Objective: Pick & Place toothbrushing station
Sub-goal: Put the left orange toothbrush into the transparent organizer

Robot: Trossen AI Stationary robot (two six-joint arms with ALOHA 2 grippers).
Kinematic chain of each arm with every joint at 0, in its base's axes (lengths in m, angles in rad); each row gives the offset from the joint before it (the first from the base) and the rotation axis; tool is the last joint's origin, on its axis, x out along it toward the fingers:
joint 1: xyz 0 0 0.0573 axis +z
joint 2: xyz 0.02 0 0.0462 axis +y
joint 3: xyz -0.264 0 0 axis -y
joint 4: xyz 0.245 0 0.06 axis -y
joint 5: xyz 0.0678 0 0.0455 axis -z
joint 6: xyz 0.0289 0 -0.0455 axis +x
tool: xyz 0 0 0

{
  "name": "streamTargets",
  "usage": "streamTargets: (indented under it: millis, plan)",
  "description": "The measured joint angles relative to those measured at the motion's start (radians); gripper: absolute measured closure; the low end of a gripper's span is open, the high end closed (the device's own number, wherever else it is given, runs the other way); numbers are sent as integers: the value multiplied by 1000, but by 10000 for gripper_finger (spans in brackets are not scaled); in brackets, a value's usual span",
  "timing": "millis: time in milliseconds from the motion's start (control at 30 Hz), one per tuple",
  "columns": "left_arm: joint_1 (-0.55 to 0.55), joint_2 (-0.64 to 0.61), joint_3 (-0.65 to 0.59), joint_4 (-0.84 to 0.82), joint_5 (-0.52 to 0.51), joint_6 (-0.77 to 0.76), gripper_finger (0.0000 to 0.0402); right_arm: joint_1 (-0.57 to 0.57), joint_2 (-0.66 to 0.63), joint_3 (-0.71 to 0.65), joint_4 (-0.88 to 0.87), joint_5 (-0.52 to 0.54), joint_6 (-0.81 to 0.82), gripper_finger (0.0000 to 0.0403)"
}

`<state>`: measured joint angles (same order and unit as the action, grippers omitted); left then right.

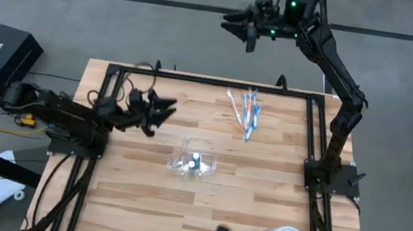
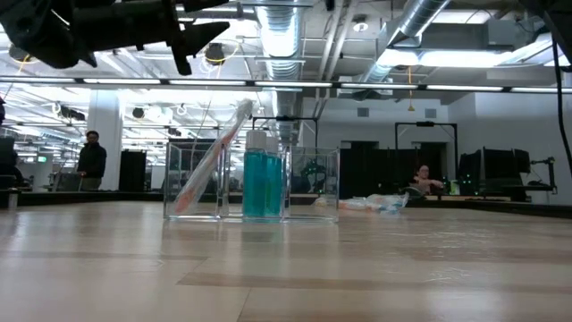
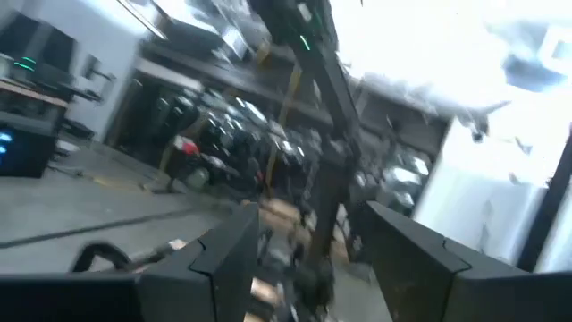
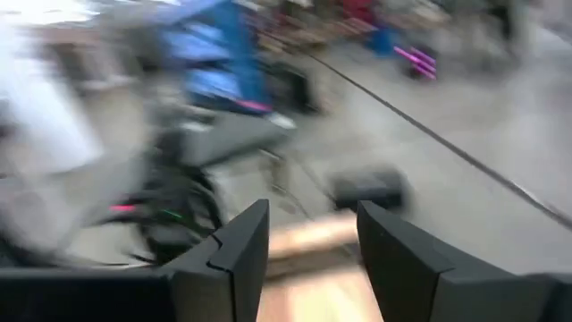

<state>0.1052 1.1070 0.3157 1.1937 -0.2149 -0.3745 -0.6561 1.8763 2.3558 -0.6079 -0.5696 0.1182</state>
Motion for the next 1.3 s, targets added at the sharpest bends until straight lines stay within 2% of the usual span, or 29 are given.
streamTargets:
  millis: [133,300,500,633,733,833,967,1133,1300]
  plan:
    - [75,-31,48,-1,-3,-68,211,-44,5,0,-203,220,24,245]
    - [143,-49,107,-67,-2,-92,211,-108,10,-30,-434,332,41,248]
    - [221,-48,145,-220,85,-187,211,-149,10,-198,-464,319,12,248]
    - [269,-48,145,-226,150,-227,211,-150,11,-381,-354,306,48,246]
    - [299,-48,145,-227,193,-238,211,-150,11,-518,-221,302,131,247]
    - [320,-44,145,-229,255,-261,211,-149,11,-615,-165,280,213,251]
    - [338,-44,145,-244,322,-289,211,-134,10,-698,-153,281,255,255]
    - [348,-44,145,-314,346,-288,211,-104,10,-791,-158,299,319,256]
    - [358,-44,145,-324,369,-289,211,-84,10,-808,-151,308,355,255]
